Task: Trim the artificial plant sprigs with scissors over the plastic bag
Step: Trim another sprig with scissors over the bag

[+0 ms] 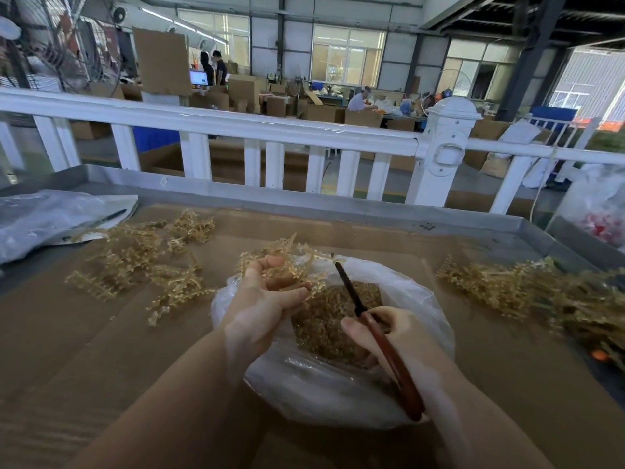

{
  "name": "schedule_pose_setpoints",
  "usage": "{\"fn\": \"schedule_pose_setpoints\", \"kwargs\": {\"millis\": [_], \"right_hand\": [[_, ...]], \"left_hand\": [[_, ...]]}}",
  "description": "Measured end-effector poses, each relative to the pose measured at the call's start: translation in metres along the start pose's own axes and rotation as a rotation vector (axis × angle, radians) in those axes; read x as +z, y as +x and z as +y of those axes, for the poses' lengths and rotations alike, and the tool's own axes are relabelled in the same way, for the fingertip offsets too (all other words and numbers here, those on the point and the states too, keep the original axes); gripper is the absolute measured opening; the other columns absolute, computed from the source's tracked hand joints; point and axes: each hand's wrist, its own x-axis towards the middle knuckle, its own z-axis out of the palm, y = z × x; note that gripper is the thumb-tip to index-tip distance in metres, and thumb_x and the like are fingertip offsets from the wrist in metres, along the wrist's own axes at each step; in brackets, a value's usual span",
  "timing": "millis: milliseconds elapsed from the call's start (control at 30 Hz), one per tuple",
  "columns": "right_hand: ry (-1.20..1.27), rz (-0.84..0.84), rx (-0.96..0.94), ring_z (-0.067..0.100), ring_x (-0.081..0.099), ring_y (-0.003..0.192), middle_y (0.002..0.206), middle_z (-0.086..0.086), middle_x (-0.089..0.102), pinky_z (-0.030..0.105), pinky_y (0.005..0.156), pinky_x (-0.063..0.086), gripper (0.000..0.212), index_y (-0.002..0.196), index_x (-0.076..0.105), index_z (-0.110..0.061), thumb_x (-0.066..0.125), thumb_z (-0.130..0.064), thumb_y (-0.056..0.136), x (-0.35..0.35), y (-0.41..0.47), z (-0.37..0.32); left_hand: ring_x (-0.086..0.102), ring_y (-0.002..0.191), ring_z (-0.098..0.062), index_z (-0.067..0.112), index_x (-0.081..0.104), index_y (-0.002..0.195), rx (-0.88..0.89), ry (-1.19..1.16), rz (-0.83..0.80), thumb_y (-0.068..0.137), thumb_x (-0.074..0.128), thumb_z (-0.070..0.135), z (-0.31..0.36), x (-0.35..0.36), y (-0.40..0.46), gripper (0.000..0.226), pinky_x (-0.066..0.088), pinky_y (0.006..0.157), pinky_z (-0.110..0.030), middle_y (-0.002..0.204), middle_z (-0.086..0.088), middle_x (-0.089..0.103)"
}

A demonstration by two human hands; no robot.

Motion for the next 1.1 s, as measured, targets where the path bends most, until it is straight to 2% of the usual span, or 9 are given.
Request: {"fn": "schedule_pose_setpoints", "kwargs": {"millis": [133, 300, 467, 533, 600, 700, 767, 933, 1100], "right_hand": [[-0.011, -0.025, 0.05, 0.001, 0.062, 0.055, 0.08, -0.004, 0.067, 0.014, 0.049, 0.047, 0.019, 0.096, 0.063, -0.021, 0.074, -0.023, 0.081, -0.004, 0.0, 0.0], [-0.149, -0.084, 0.01, 0.005, 0.062, 0.082, 0.093, -0.009, 0.064, 0.012, 0.064, 0.044, 0.023, 0.101, 0.061, -0.026, 0.074, -0.027, 0.081, -0.006, 0.0, 0.001], [-0.228, -0.196, -0.062, -0.005, 0.06, 0.065, 0.08, -0.012, 0.063, 0.005, 0.055, 0.041, 0.018, 0.085, 0.055, -0.037, 0.071, -0.031, 0.083, -0.008, -0.004, -0.001], [-0.233, -0.194, -0.09, -0.008, 0.061, 0.064, 0.077, -0.012, 0.065, 0.005, 0.055, 0.041, 0.015, 0.084, 0.058, -0.036, 0.072, -0.031, 0.082, -0.006, -0.004, -0.001], [-0.212, -0.17, -0.105, -0.006, 0.063, 0.066, 0.077, -0.012, 0.066, 0.006, 0.057, 0.042, 0.013, 0.083, 0.059, -0.034, 0.072, -0.03, 0.082, -0.005, -0.004, 0.001], [-0.102, -0.11, -0.122, -0.008, 0.063, 0.069, 0.075, -0.012, 0.066, 0.006, 0.057, 0.044, 0.014, 0.083, 0.061, -0.034, 0.073, -0.026, 0.081, -0.003, -0.004, 0.002], [-0.031, -0.04, -0.132, -0.008, 0.063, 0.072, 0.08, -0.011, 0.066, 0.007, 0.057, 0.046, 0.015, 0.086, 0.061, -0.033, 0.073, -0.025, 0.082, -0.002, -0.004, 0.003], [0.075, 0.175, -0.185, -0.005, 0.064, 0.069, 0.08, -0.016, 0.065, 0.006, 0.056, 0.046, 0.024, 0.088, 0.058, -0.038, 0.074, -0.021, 0.082, 0.004, 0.001, -0.003], [0.034, 0.225, -0.21, -0.006, 0.062, 0.078, 0.083, -0.016, 0.067, 0.008, 0.066, 0.047, 0.02, 0.087, 0.06, -0.037, 0.074, -0.023, 0.082, 0.011, 0.012, -0.009]], "left_hand": [[0.071, 0.074, -0.021, 0.008, 0.055, 0.102, -0.066, -0.207, -0.03, 0.076, 0.048, -0.029, 0.008, 0.0, 0.0, 0.046, 0.056, 0.06, -0.022, 0.104, -0.018, 0.058], [0.069, 0.061, -0.016, 0.01, 0.052, 0.097, 0.016, -0.216, 0.145, 0.079, 0.047, -0.029, 0.017, -0.001, 0.003, 0.043, 0.057, 0.053, -0.025, 0.082, -0.013, 0.063], [0.067, 0.07, -0.02, 0.012, 0.051, 0.094, 0.008, -0.142, 0.27, 0.083, 0.053, -0.02, 0.023, -0.008, 0.007, 0.034, 0.055, 0.049, -0.024, 0.09, -0.014, 0.064], [0.068, 0.065, -0.02, 0.011, 0.05, 0.092, -0.015, -0.177, 0.276, 0.085, 0.051, -0.019, 0.022, -0.008, 0.008, 0.031, 0.054, 0.046, -0.023, 0.087, -0.014, 0.063], [0.068, 0.062, -0.02, 0.009, 0.051, 0.091, -0.096, -0.264, 0.234, 0.087, 0.048, -0.018, 0.019, -0.006, 0.009, 0.027, 0.055, 0.045, -0.025, 0.085, -0.016, 0.063], [0.065, 0.076, -0.022, 0.005, 0.057, 0.087, -0.187, -0.279, 0.11, 0.087, 0.046, -0.018, 0.013, -0.005, 0.008, 0.025, 0.058, 0.054, -0.024, 0.089, -0.017, 0.064], [0.066, 0.077, -0.023, 0.002, 0.059, 0.088, -0.181, -0.241, 0.042, 0.085, 0.046, -0.022, 0.01, -0.003, 0.005, 0.027, 0.057, 0.055, -0.023, 0.088, -0.017, 0.065], [0.07, 0.073, -0.02, 0.009, 0.056, 0.091, -0.017, 0.148, -0.069, 0.081, 0.053, -0.023, 0.007, 0.006, -0.004, 0.034, 0.059, 0.069, -0.031, 0.085, -0.011, 0.069], [0.07, 0.078, -0.019, 0.014, 0.053, 0.1, 0.042, 0.333, -0.214, 0.079, 0.061, -0.02, 0.006, 0.015, -0.009, 0.04, 0.057, 0.064, -0.027, 0.093, -0.013, 0.07]]}}
